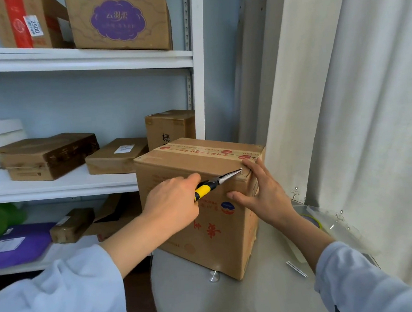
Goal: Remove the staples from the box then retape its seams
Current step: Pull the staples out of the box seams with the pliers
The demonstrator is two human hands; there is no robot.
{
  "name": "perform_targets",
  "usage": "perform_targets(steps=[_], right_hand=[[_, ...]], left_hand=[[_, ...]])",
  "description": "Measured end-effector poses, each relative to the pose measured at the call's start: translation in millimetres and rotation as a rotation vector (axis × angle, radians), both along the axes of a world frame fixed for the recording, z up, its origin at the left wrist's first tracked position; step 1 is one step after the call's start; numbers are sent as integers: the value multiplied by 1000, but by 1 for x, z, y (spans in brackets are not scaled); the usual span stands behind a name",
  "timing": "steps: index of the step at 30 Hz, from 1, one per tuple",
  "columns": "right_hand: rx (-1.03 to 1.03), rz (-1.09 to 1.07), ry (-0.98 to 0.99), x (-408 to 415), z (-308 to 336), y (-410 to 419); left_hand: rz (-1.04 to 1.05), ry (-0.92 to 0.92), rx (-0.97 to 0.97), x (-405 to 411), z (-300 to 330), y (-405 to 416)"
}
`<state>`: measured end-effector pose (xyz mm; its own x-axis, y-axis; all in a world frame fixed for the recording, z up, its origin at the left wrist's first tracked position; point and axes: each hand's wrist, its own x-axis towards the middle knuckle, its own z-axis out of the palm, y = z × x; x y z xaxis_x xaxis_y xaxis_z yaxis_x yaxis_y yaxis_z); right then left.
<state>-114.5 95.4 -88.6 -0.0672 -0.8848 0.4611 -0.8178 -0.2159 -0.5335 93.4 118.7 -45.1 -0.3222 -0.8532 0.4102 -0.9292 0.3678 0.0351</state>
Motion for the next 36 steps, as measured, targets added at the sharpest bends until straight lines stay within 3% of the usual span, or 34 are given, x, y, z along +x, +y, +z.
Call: perform_targets(steps=[7, 12, 26, 36], right_hand=[[1, -1, 2, 0, 2, 1], [11, -4, 2, 1, 2, 2], [-5, -12, 4, -1, -2, -2], [15, 5, -1, -1, 1, 0]], left_hand=[[16, -207, -83, -4, 29, 0], [29, -234, -110, -8, 29, -1], [-31, 50, 53, -9, -10, 0], [6, -197, -89, -1, 16, 1]])
